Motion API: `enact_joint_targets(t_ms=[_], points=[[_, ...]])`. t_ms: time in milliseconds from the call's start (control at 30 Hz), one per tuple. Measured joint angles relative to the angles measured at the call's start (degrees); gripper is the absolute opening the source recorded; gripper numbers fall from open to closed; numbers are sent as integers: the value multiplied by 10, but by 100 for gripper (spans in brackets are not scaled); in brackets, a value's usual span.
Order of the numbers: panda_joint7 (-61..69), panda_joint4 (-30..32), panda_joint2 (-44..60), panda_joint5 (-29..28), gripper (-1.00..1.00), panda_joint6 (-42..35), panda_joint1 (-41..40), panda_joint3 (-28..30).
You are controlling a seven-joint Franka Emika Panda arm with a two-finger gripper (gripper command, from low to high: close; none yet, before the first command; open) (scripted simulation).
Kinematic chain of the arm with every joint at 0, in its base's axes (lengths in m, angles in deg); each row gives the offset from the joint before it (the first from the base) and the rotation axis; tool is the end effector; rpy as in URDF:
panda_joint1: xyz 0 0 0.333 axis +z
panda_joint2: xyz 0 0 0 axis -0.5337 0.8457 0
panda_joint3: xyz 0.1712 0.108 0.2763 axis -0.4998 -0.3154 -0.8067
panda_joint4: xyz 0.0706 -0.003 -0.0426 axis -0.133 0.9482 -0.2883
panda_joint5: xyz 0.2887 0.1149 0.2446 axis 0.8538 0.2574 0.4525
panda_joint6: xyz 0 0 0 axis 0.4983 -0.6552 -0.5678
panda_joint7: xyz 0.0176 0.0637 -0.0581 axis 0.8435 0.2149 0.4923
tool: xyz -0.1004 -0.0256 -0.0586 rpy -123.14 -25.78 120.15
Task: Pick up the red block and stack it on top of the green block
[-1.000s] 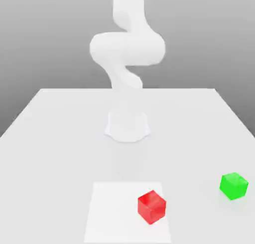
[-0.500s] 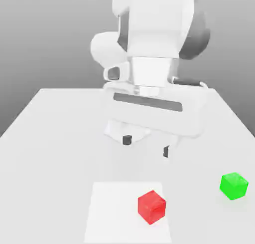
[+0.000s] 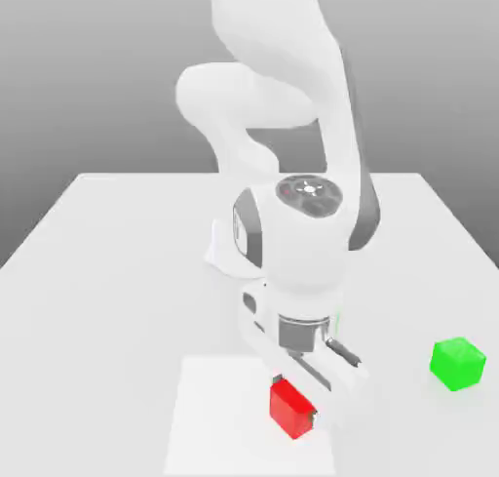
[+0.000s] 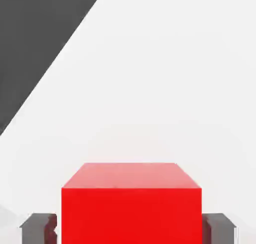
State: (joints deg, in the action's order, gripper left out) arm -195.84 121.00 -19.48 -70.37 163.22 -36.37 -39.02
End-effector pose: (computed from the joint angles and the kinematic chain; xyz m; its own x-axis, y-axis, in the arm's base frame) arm 0.4284 0.0603 0.1617 -0.1676 -0.9859 -0.0019 -0.9859 0.1676 -0.0028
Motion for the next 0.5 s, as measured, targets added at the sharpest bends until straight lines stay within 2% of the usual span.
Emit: enact_joint_targets(t_ms=[100,300,500], points=[[-2,-1,4,-2,-100,3,3,3],[63,16,-102,78,-100,-84,-16,-40],[195,-5,-130,90,-100,-133,105,-140]])
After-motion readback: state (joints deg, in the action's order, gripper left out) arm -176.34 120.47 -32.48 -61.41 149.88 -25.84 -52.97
